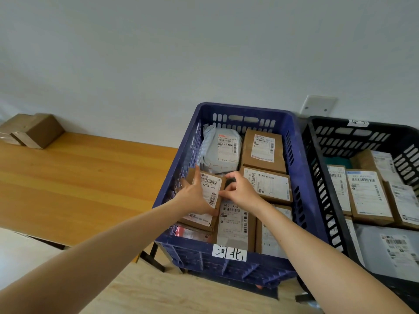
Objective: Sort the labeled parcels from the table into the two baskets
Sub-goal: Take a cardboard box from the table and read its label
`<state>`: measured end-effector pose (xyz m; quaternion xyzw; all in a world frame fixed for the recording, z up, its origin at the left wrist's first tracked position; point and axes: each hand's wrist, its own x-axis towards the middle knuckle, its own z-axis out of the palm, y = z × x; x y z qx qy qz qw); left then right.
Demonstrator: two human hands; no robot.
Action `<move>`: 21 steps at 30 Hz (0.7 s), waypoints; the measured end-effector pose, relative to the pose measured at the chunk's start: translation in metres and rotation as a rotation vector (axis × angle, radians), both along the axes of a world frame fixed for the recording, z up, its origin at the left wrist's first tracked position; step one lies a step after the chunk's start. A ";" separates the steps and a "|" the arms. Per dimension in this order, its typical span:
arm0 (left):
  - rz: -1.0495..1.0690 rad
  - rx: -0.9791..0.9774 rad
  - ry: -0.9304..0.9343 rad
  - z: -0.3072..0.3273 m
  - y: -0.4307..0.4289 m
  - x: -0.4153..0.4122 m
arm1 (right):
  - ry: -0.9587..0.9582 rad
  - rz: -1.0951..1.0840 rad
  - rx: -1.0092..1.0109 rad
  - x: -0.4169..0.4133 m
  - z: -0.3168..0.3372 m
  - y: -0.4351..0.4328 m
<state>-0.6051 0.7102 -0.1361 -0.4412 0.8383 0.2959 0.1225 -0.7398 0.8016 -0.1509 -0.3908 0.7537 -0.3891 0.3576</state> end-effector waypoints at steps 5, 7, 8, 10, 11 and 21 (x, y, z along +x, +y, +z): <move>-0.151 -0.165 -0.089 0.006 0.004 -0.007 | 0.099 0.089 0.054 0.001 -0.007 0.007; -0.222 -0.230 -0.130 0.011 0.001 -0.010 | 0.172 0.135 0.056 0.003 -0.007 0.007; -0.260 -0.246 -0.139 0.013 -0.001 -0.011 | 0.205 0.149 0.044 0.003 -0.006 0.007; -0.328 -0.248 -0.142 0.015 -0.006 -0.013 | 0.273 0.163 0.018 0.003 -0.006 0.006; -0.356 -0.240 -0.145 0.016 -0.008 -0.013 | 0.303 0.168 0.022 0.002 -0.007 0.006; -0.620 -0.358 -0.370 0.029 -0.029 -0.010 | 0.238 0.137 0.043 0.007 -0.012 -0.003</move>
